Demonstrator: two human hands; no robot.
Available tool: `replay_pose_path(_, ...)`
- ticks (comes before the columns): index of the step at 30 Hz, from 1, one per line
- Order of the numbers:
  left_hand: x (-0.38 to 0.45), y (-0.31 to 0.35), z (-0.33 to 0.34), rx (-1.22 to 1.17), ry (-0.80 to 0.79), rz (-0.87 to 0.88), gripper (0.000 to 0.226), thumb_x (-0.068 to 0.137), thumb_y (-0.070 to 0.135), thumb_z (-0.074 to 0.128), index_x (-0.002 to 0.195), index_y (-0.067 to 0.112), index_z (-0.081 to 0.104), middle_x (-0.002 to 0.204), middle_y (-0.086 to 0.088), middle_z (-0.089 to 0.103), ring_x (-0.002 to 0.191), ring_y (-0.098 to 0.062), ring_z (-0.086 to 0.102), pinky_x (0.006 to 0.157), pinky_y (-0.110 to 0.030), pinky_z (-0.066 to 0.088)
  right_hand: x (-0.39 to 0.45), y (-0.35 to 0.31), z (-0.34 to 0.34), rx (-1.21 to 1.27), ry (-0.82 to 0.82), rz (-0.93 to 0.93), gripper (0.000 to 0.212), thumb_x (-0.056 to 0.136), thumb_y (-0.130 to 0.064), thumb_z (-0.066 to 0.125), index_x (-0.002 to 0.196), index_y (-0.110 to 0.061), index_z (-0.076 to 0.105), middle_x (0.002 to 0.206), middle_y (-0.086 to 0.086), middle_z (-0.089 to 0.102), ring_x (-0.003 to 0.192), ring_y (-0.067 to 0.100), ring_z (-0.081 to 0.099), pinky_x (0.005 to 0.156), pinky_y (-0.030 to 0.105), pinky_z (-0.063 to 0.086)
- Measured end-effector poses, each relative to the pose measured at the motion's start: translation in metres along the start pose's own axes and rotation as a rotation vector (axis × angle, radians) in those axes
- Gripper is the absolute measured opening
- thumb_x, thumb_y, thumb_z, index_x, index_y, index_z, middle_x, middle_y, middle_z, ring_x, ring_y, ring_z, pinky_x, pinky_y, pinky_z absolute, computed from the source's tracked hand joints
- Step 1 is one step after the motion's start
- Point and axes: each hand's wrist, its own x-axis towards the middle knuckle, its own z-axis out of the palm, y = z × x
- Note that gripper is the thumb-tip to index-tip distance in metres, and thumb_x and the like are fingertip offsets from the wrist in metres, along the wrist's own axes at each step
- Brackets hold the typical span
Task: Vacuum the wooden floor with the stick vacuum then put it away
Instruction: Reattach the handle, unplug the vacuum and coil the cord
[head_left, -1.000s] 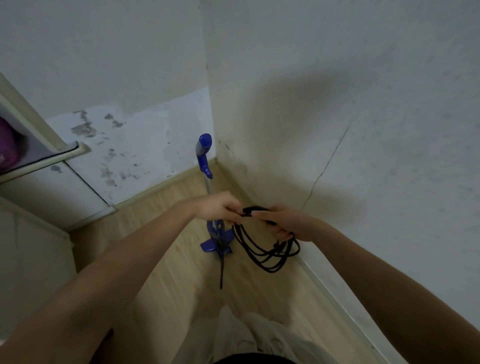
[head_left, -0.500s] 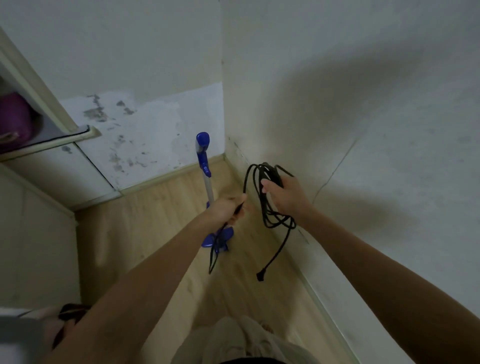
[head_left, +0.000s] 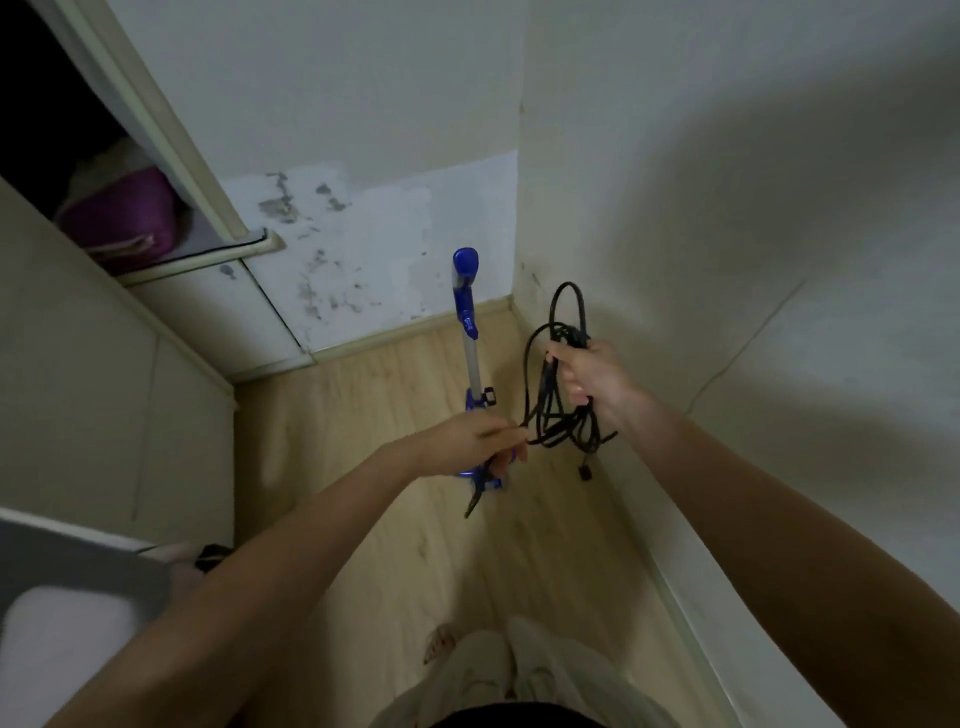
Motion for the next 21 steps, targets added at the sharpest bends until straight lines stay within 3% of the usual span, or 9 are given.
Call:
replay_pose_path(3,-0.022,-0.048,0.008,0.293,-0.106,-0.189,0.033,0.105,0.031,0.031,0.106,0.009,0.055,0.091,-0.003,0.063,0.083,-0.017,0.060,0.072,-0.021,0.043,0.005,-0.007,-0.018,0.008,0.049,0.068,0.028,0.099,-0.012,0.054,0.071,-0.007,0.054,0.035,-0.008,0.033,0.025,0.005,0.024,0.029,0.016,0.018)
replay_pose_path(6,-0.026,-0.065,0.013,0.534,0.020,-0.207,0.027,0.105,0.028,0.030,0.119,0.013,0.048,0.090,-0.009,0.061,0.080,-0.024,0.059,0.066,-0.027,0.039,0.008,-0.001,-0.027,-0.183,-0.003,0.204,0.027,0.099,-0.019,0.057,0.077,-0.003,0.059,0.039,-0.005,0.039,0.025,0.005,0.022,0.029,0.017,0.020)
replay_pose_path(9,-0.014,-0.050,0.009,0.764,0.107,-0.175,0.033,0.105,0.030,0.031,0.130,0.008,0.036,0.093,-0.011,0.061,0.075,-0.024,0.058,0.061,-0.032,0.040,0.011,0.009,-0.021,-0.366,-0.079,0.310,0.032,0.095,-0.031,0.062,0.087,-0.001,0.058,0.057,0.001,0.051,0.025,0.003,0.021,0.029,0.017,0.022)
replay_pose_path(11,-0.008,-0.040,0.007,0.977,0.003,-0.200,0.030,0.103,0.021,0.036,0.129,0.006,0.042,0.104,-0.010,0.062,0.086,-0.026,0.062,0.065,-0.033,0.042,0.011,0.012,-0.018,-0.446,-0.096,0.347,0.039,0.094,-0.042,0.061,0.085,-0.004,0.058,0.043,-0.005,0.037,0.025,0.004,0.020,0.029,0.017,0.021)
replay_pose_path(13,-0.006,-0.031,0.006,1.116,-0.181,-0.173,0.024,0.101,0.021,0.040,0.115,0.012,0.057,0.103,-0.004,0.063,0.088,-0.022,0.061,0.070,-0.033,0.044,0.010,0.015,-0.016,-0.441,-0.085,0.329,0.043,0.094,-0.048,0.057,0.076,-0.009,0.053,0.039,-0.007,0.031,0.026,0.005,0.022,0.030,0.017,0.020)
replay_pose_path(16,0.000,-0.008,0.004,0.757,-0.342,-0.005,0.026,0.098,0.030,0.045,0.096,0.017,0.067,0.091,0.003,0.063,0.079,-0.013,0.057,0.075,-0.032,0.047,0.009,0.022,-0.017,-0.382,-0.104,0.212,0.039,0.099,-0.043,0.051,0.072,-0.015,0.045,0.048,-0.003,0.036,0.030,0.007,0.026,0.033,0.019,0.023)
replay_pose_path(18,0.004,0.007,-0.001,0.487,-0.310,0.103,0.024,0.098,0.025,0.046,0.090,0.017,0.066,0.081,0.009,0.059,0.070,-0.002,0.053,0.070,-0.024,0.046,0.007,0.029,-0.015,-0.406,-0.147,0.119,0.035,0.100,-0.041,0.049,0.079,-0.013,0.050,0.056,0.002,0.049,0.036,0.010,0.036,0.039,0.022,0.032)
replay_pose_path(21,0.009,0.014,-0.014,0.302,-0.209,0.177,0.028,0.100,0.021,0.046,0.077,0.029,0.059,0.071,0.015,0.054,0.062,0.002,0.049,0.062,-0.012,0.037,0.003,0.038,-0.009,-0.333,-0.230,0.077,0.035,0.100,-0.040,0.048,0.087,-0.009,0.055,0.070,0.014,0.069,0.053,0.021,0.062,0.054,0.029,0.050)
